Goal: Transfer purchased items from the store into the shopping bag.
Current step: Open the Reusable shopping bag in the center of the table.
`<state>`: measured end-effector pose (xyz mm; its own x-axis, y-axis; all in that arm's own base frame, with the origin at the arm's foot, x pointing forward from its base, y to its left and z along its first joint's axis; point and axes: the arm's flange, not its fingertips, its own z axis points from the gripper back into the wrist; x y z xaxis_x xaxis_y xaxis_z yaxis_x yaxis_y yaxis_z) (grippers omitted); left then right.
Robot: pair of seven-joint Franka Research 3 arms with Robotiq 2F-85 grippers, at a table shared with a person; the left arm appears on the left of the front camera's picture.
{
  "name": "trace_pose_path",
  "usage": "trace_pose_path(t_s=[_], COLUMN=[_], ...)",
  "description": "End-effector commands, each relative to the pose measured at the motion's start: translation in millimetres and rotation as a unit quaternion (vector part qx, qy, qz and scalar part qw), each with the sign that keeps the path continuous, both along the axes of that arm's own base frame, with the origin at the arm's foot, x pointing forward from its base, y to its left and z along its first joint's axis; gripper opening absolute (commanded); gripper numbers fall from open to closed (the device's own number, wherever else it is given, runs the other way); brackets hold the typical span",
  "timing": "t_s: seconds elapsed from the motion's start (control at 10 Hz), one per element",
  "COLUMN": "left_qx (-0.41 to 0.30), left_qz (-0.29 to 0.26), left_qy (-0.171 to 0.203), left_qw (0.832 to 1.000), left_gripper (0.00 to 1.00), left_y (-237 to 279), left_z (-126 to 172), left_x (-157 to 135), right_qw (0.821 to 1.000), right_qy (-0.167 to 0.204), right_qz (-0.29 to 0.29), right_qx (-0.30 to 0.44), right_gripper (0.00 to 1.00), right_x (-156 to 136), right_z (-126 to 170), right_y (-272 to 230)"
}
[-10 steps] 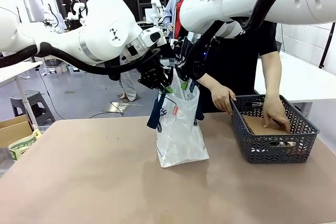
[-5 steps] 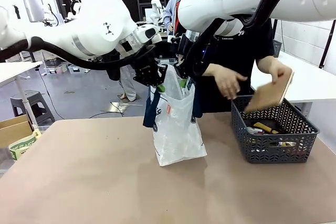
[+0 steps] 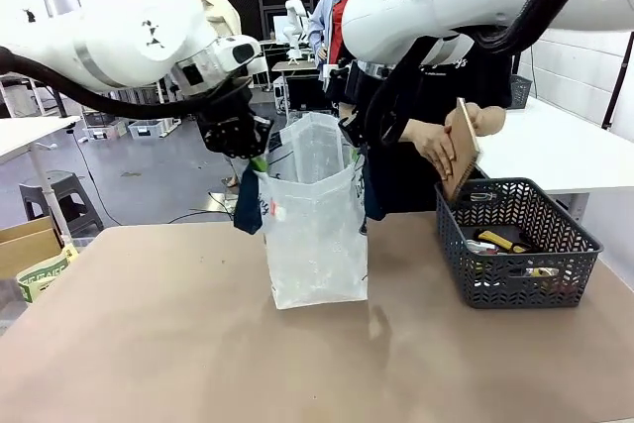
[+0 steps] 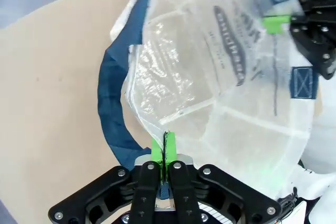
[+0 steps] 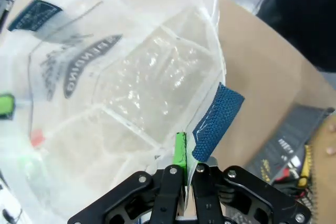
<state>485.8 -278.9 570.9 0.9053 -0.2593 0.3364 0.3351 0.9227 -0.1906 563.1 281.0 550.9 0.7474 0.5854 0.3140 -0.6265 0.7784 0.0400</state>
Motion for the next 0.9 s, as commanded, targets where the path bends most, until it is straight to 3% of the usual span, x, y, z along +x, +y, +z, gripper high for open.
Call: trace_pose_path(t_s=[0.0,0.2,0.5,0.8], left_qx=[0.031,0.058,0.096,0.092], left_qz=[0.018,0.046,-0.002,-0.027], left_qy=[0.015,0.032,0.019,0.026], left_qw=[0.999,0.997,0.995,0.995], left_gripper=[0.0,0.0,0.0,0.0], left_y=[15.0,23.2,28.7,32.3], left_z=[-5.4,-11.5,-18.9,-10.9], left_x=[-6.7,-6.3,-6.2,-7.6], right_qw=[0.999,0.998,0.996,0.996], right_qy=[0.008,0.013,0.01,0.035], right_qz=[0.007,0.02,0.059,0.065], right_qx=[-0.045,-0.058,-0.059,-0.053], right_gripper=[0.0,0.0,0.0,0.0], right_x=[-13.1,-15.7,-15.1,-19.9], right_z=[-2.6,-2.3,-2.4,1.1], right_y=[-8.3,-16.9,-30.1,-36.5])
